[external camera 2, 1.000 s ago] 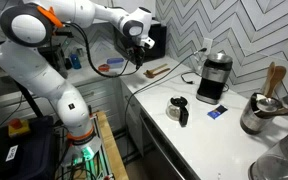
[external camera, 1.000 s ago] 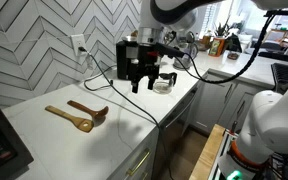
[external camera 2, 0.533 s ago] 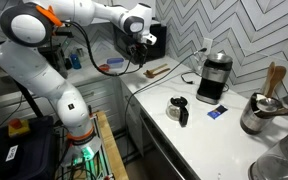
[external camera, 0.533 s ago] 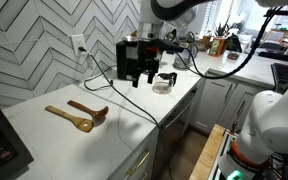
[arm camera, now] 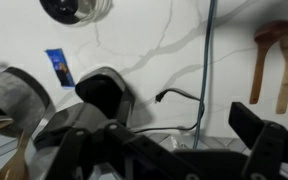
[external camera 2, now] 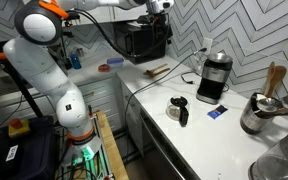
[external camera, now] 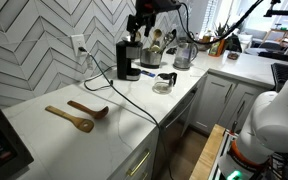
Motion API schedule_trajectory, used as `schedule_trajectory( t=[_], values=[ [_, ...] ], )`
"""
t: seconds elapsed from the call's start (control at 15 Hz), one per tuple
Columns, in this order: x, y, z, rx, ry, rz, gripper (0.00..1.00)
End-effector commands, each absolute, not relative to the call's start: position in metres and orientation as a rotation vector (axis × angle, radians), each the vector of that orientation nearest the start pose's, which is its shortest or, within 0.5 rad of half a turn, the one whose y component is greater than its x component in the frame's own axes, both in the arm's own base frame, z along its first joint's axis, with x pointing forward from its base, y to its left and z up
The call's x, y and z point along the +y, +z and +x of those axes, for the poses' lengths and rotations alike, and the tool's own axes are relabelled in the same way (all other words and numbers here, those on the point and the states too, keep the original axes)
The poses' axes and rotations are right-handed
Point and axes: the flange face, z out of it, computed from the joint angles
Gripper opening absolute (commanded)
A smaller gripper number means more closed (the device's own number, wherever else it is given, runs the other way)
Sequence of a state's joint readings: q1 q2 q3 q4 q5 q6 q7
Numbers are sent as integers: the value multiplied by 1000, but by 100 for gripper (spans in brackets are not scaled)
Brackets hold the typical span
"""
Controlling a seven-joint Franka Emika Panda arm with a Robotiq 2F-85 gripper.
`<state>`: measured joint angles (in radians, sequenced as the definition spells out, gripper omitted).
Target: Pick up the silver bowl from the top of the coffee maker and put it on the kitchen counter, open the black lid at the top of the coffee maker
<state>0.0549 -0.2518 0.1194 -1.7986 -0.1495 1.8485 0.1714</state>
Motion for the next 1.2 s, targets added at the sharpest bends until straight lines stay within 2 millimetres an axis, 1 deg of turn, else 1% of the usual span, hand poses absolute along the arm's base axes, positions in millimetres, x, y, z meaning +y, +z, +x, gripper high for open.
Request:
schedule_trajectory(
  t=[0.0, 0.2, 0.33, 0.4, 0.53, 0.8, 0.87, 0.93, 1.0, 1.13],
  values=[
    [50, 705, 525, 87, -685, -3245, 100],
    [23, 716, 535, 147, -771, -3205, 100],
    [10, 715, 533, 208, -859, -3175, 100],
    [17, 716, 534, 152, -798, -3187, 100],
    [10, 719, 536, 177, -834, -3175, 100],
    [10, 719, 536, 183, -841, -3171, 100],
    [-1, 718, 541, 252, -863, -3166, 100],
    [-17, 717, 546, 371, -841, -3125, 100],
    [-29, 717, 549, 463, -807, -3086, 100],
    [-58, 712, 554, 605, -770, -3033, 100]
  ],
)
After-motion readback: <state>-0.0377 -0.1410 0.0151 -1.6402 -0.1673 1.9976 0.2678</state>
